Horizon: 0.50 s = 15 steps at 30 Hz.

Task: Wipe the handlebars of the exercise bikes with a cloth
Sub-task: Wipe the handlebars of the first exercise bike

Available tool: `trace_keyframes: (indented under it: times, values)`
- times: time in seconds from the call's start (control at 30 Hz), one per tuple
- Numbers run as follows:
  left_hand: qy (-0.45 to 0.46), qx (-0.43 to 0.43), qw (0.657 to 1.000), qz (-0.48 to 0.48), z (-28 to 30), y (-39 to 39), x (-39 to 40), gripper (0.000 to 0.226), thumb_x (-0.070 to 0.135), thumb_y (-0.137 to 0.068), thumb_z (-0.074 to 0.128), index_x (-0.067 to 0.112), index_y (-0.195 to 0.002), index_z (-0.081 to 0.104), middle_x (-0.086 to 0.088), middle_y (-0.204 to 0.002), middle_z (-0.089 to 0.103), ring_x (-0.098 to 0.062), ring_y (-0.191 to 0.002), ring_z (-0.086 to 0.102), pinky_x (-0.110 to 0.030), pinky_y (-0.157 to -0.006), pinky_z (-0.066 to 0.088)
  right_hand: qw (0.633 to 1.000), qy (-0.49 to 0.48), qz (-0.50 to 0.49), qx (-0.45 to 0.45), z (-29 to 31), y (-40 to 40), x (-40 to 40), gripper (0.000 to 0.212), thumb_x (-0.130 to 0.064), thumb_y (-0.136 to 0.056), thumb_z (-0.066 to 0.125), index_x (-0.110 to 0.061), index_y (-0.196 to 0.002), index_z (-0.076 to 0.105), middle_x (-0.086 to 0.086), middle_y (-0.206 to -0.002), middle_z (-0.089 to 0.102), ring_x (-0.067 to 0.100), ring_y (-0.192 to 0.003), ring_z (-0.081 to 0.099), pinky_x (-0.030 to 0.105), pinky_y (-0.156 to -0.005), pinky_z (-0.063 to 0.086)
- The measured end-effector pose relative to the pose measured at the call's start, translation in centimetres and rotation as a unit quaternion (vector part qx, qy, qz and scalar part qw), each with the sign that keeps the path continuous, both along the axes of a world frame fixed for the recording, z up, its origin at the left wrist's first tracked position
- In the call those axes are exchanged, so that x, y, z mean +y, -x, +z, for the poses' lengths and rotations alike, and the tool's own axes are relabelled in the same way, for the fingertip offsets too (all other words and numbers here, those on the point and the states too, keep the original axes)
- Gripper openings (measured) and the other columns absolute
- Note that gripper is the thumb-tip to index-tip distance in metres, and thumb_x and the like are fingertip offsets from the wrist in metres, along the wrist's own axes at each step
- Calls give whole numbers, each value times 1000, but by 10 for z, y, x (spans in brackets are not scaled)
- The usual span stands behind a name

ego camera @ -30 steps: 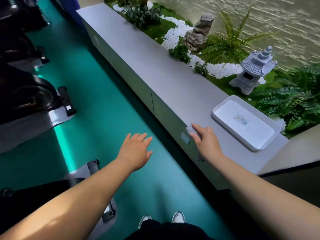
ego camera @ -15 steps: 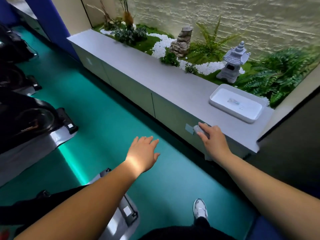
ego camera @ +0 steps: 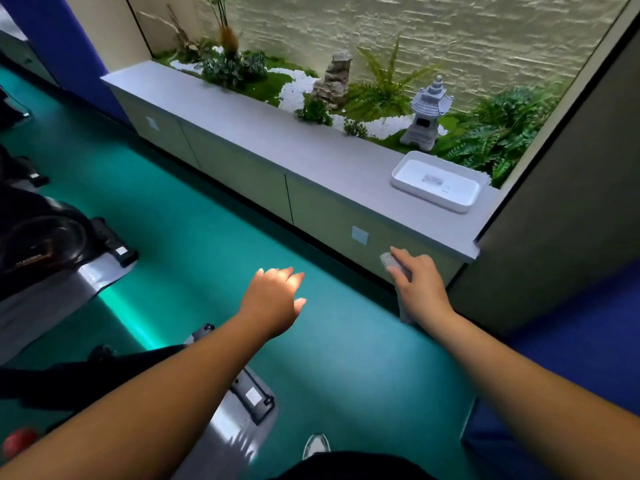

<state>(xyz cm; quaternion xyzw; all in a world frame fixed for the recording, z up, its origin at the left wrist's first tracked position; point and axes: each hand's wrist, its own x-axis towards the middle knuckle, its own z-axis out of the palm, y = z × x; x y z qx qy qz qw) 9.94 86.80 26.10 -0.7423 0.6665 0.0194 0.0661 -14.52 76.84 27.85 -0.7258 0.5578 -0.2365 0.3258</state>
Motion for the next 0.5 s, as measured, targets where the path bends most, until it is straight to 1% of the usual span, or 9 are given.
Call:
trace_keyframes:
  times: [0.07,0.1,0.13,0.17,0.3,0.4,0.5]
  values:
    - [3,0,1000,11,2,3,15,58,48,-90,50,22,-141,41,-5,-144,46,-24,-128,45,-43,-107,32,1000,-15,9,5,3,1,12,39,-26,-98,49,-25,-138,48,6,-109,40,14,-91,41,9,-58,34]
    - [4,3,1000,19,3,3,24,59,49,-90,50,22,-141,40,-5,-144,46,-24,-129,45,-42,-106,34,1000,-17,14,4,4,1,19,40,-27,-98,49,-26,-138,48,5,-109,39,14,-92,41,11,-61,32]
    - [5,7,1000,25,3,4,33,59,49,-91,49,23,-143,37,-4,-146,43,-23,-131,43,-41,-107,34,1000,-18,20,0,5,1,26,40,-27,-98,49,-26,-138,48,3,-109,39,13,-92,41,11,-66,29]
    - [3,12,999,32,2,3,42,60,49,-91,47,23,-144,35,-3,-148,41,-22,-133,40,-41,-108,32,999,-19,25,-5,6,0,33,40,-27,-98,49,-27,-138,48,2,-109,38,12,-93,41,13,-72,28]
    - [1,33,998,56,4,4,82,60,49,-94,44,25,-147,29,-1,-152,34,-23,-136,34,-43,-112,26,999,-19,41,-9,10,-6,63,40,-27,-97,51,-27,-137,50,3,-108,38,13,-95,42,16,-82,28]
    - [0,34,998,60,7,0,111,60,50,-94,43,26,-147,28,-1,-153,32,-23,-138,31,-42,-114,23,999,-13,45,-8,14,-15,88,39,-28,-97,52,-26,-136,51,3,-107,39,17,-96,45,18,-83,29]
    - [5,36,997,62,11,-13,137,61,50,-95,42,26,-148,26,0,-154,30,-23,-139,29,-42,-114,22,999,-5,51,-7,20,-30,113,39,-28,-96,52,-27,-135,51,4,-106,40,17,-93,44,21,-83,30]
